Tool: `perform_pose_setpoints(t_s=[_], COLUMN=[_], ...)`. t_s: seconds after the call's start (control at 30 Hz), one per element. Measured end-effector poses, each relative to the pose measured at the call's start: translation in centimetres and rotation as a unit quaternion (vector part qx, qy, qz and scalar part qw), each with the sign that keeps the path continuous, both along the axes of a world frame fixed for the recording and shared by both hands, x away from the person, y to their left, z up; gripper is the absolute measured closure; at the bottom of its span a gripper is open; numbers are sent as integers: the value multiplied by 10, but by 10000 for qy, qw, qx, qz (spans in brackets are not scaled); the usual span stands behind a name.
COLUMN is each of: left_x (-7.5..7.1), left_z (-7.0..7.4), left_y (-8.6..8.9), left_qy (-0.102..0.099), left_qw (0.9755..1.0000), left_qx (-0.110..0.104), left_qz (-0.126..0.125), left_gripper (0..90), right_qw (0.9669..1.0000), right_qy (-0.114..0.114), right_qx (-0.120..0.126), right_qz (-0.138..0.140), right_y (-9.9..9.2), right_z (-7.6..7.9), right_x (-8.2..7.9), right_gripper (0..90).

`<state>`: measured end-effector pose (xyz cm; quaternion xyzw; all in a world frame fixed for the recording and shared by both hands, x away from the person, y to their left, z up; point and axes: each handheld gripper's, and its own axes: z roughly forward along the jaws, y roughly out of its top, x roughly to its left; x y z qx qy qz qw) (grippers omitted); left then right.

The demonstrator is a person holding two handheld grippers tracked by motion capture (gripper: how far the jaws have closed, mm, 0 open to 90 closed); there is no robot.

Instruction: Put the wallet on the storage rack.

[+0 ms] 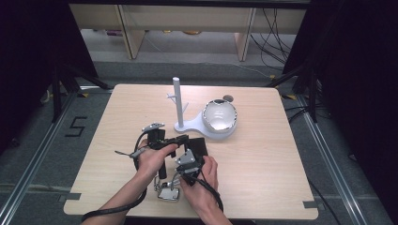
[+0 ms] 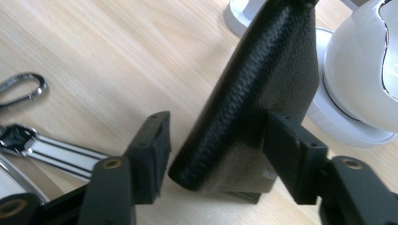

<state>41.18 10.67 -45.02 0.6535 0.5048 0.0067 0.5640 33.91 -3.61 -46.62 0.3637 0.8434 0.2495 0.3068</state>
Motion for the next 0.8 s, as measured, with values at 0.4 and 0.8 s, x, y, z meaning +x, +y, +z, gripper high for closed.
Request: perform_pose_setpoints(t_s=[0.4, 0.8], left_x=[-2, -12], left_z=[1, 25], left_y=[1, 27], left_qy=[-84, -1366], left_qw=[9999, 9895], left_qx=[81, 468], left_qz=[36, 12], left_gripper=[818, 539], right_qw=[9996, 9936], right_qy=[68, 1002], right_qx=[-190, 472], right_qz=[-216, 222], right_y=[-6, -69], right_z=[5, 49], right_x=[1, 31], right_gripper=[675, 788])
